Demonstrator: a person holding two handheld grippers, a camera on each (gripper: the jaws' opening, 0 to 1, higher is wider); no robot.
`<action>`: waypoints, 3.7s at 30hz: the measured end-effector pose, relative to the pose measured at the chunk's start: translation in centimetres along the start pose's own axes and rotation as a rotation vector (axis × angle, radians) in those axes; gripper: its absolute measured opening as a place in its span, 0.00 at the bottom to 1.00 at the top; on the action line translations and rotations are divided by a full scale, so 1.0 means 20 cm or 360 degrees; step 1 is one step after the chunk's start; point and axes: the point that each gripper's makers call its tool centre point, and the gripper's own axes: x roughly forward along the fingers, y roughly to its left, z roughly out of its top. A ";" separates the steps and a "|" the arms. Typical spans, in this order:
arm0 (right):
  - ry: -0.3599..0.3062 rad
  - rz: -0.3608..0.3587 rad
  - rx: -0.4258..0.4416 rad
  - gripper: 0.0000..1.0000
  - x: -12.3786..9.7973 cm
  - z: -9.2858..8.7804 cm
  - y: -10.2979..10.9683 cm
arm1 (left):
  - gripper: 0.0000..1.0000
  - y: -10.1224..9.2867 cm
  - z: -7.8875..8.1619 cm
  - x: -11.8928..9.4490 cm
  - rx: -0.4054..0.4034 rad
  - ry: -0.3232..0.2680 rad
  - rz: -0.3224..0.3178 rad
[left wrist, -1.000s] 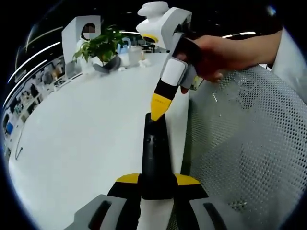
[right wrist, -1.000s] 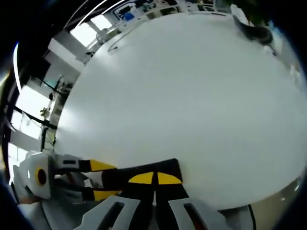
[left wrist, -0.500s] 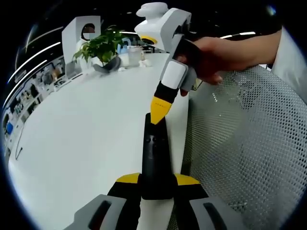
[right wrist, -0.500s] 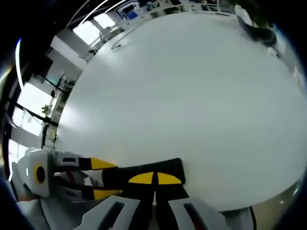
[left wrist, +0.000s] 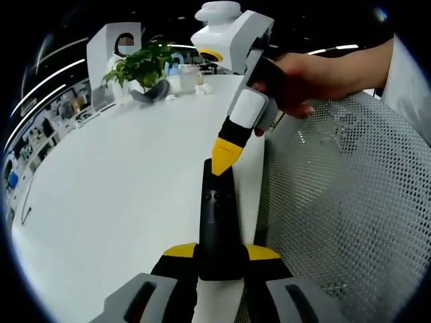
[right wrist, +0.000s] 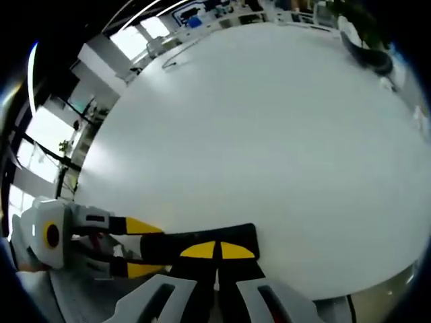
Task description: Press the specified remote control buttons in sequence, fully releasing each button before pressing the next.
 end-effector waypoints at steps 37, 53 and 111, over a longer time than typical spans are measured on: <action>-0.0106 0.0077 -0.0189 0.00 0.02 0.05 0.09 | 0.25 0.00 0.00 0.00 0.0002 -0.0005 -0.0003; -0.0074 0.0028 -0.0322 0.00 0.06 0.02 0.09 | 0.25 0.01 0.00 0.00 -0.0013 -0.0002 0.0004; 0.0330 -0.0011 0.0074 0.00 0.05 0.00 0.05 | 0.24 0.01 0.00 0.00 -0.0003 0.0000 0.0005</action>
